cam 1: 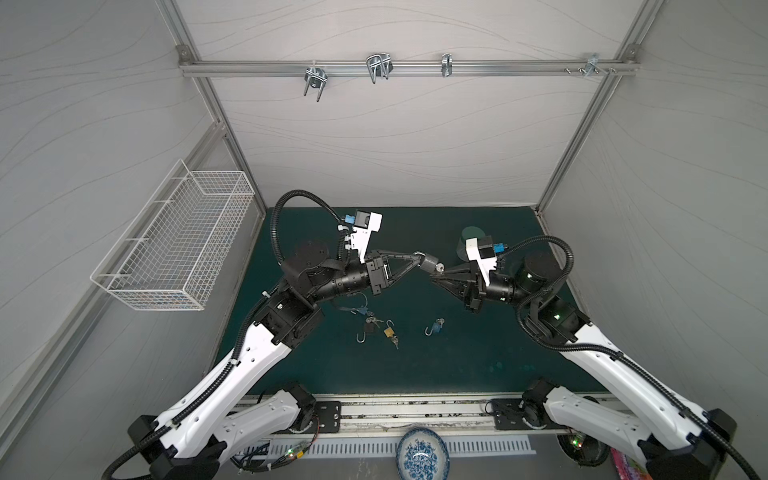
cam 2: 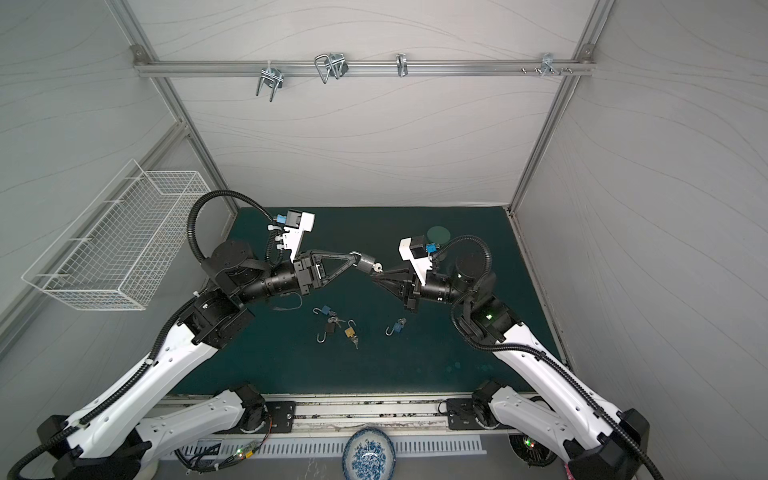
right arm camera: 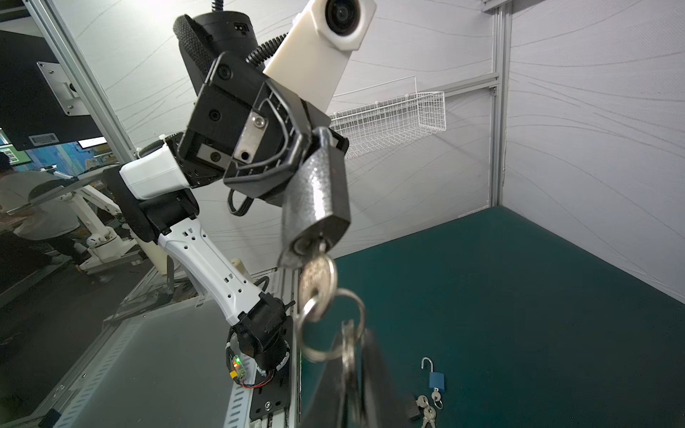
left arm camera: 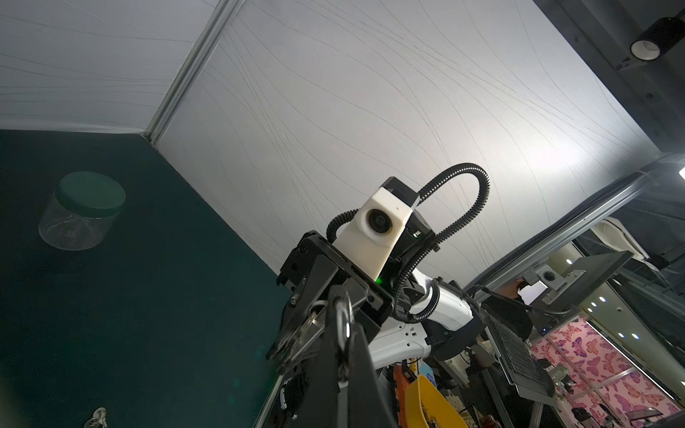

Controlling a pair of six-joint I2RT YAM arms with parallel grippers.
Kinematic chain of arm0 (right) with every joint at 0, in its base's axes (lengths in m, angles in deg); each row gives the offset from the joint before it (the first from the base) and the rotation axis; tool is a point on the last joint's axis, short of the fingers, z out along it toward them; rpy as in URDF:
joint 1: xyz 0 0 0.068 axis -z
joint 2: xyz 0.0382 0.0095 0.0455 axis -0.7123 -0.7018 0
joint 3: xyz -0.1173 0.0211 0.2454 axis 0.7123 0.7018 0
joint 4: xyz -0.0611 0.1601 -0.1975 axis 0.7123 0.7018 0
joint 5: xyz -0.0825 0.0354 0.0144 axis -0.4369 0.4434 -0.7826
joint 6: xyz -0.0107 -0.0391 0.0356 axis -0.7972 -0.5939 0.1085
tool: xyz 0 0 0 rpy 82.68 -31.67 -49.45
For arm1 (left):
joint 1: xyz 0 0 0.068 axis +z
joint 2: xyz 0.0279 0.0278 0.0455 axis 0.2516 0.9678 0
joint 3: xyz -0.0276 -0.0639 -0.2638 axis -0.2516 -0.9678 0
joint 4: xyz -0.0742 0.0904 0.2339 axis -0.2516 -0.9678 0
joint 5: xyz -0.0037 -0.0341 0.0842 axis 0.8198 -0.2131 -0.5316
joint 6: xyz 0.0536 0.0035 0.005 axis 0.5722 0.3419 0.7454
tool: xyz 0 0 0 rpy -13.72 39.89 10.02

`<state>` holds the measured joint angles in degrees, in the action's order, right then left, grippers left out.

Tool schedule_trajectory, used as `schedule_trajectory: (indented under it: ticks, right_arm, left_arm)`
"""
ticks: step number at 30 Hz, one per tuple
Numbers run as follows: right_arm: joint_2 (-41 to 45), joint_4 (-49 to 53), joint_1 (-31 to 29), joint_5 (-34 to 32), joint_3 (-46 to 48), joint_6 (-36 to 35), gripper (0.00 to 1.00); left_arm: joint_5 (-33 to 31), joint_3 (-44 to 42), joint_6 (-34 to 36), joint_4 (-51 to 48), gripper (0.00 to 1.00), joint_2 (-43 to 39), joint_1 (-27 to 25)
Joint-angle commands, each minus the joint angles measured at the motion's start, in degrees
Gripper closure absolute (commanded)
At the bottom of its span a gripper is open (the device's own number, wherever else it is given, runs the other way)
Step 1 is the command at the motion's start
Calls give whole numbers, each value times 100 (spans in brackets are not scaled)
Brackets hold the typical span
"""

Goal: Lock with the key

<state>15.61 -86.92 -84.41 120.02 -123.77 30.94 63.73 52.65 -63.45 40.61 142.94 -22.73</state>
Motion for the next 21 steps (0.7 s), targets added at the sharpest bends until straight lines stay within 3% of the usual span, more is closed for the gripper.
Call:
schedule_trajectory:
  ticks: [1, 10, 21]
  right_arm:
    - [110, -3, -38, 76, -82, -89, 91]
    - [297, 119, -35, 64, -118, -85, 100]
    - [399, 528, -35, -204, -199, -114, 100]
  left_arm:
    - [20, 340, 42, 270, 100, -18, -23]
    - [-31, 307, 70, 203, 100, -54, -20]
    - [-110, 325, 95, 73, 100, -157, 79]
